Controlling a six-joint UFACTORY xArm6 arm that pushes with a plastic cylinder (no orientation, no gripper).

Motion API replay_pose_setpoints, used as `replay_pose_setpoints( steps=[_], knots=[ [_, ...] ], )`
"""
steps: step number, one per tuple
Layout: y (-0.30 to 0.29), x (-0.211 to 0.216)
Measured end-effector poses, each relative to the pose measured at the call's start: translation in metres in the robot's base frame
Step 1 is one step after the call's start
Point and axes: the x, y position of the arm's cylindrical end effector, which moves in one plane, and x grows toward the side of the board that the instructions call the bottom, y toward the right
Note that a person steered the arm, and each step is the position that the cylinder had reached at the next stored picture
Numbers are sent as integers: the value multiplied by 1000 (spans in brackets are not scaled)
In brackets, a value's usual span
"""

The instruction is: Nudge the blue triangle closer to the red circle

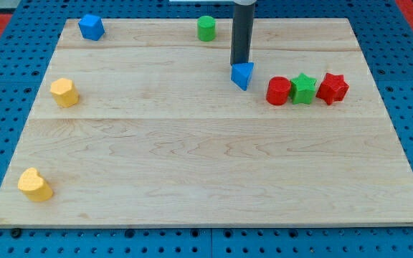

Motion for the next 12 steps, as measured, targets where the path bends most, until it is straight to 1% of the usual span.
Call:
replay_pose_setpoints(
  steps=[3,5,6,7,8,9,10,12],
  knots=[
    [-1,33],
    [-6,25],
    [-28,7],
    [-65,18],
    [-61,63],
    [-48,74],
    [-47,60],
    [-32,57]
  ],
)
